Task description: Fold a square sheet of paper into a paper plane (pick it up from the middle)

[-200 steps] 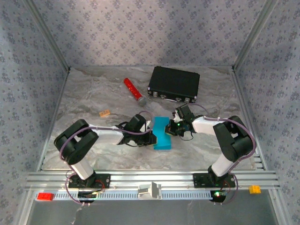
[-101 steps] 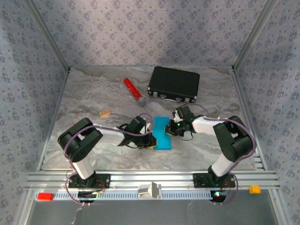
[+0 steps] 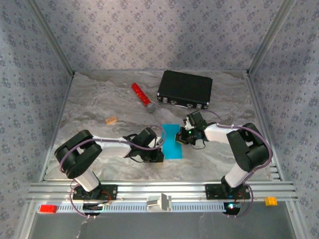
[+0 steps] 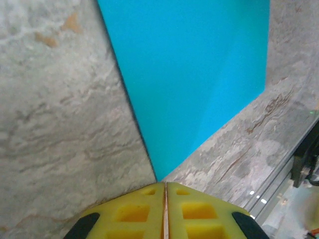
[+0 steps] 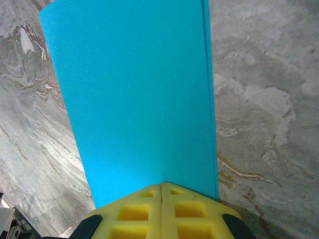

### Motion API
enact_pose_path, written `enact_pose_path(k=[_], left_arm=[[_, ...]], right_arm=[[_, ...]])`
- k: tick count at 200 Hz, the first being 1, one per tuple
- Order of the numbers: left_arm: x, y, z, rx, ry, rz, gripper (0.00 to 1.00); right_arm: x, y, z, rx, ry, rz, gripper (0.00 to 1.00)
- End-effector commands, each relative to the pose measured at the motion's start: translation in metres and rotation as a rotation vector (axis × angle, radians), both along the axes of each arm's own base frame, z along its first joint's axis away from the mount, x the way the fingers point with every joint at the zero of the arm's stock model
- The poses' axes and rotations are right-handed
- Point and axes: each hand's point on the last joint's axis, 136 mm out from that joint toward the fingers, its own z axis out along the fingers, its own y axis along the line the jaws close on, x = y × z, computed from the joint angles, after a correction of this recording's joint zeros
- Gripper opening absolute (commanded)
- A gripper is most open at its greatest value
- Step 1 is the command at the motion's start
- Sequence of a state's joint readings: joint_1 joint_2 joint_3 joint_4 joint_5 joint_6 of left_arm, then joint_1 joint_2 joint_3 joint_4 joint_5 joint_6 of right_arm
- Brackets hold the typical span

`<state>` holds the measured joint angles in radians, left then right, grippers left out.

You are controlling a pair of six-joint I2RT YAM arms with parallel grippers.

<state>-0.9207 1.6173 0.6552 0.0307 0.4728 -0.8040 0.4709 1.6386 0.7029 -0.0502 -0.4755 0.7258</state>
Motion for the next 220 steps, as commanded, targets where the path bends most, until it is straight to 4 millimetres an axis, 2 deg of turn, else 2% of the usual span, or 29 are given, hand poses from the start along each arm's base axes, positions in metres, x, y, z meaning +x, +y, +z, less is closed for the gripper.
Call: enact_pose_path(k=[1, 41, 85, 100, 123, 138, 157, 184, 220], left_arm=[[-0.003, 0.008, 0.007, 0.051, -0.047, -0.027, 0.1], [0.026, 0.008, 0.045, -0.01, -0.177, 0.091, 0.1], [0.07, 0.008, 0.062, -0.117, -0.164, 0.245, 0.1], [0.087, 0.004, 0.067, -0.154, -0.155, 0.278, 0.1], [0.111, -0.009, 0.075, -0.198, -0.144, 0.275, 0.11], [0.123, -0.02, 0.073, -0.208, -0.132, 0.262, 0.11], [0.135, -0.03, 0.063, -0.197, -0.115, 0.251, 0.11], [0.151, -0.039, 0.047, -0.196, -0.092, 0.261, 0.11], [0.168, -0.045, 0.035, -0.18, -0.1, 0.256, 0.12]], right_arm=[[-0.035, -0.037, -0.043, -0.19, 0.153, -0.037, 0.0], [-0.015, -0.02, -0.015, -0.161, 0.029, 0.08, 0.0], [0.003, 0.003, 0.027, -0.089, -0.097, 0.174, 0.0], [0.004, -0.001, 0.043, -0.091, -0.132, 0.152, 0.0], [-0.004, -0.022, 0.051, -0.114, -0.124, 0.044, 0.0], [-0.015, -0.03, 0.049, -0.073, -0.085, -0.035, 0.0], [-0.029, -0.035, 0.047, -0.02, -0.049, -0.1, 0.08], [-0.046, -0.036, 0.047, 0.017, -0.012, -0.12, 0.16], [-0.062, -0.034, 0.04, 0.034, 0.036, -0.114, 0.21]])
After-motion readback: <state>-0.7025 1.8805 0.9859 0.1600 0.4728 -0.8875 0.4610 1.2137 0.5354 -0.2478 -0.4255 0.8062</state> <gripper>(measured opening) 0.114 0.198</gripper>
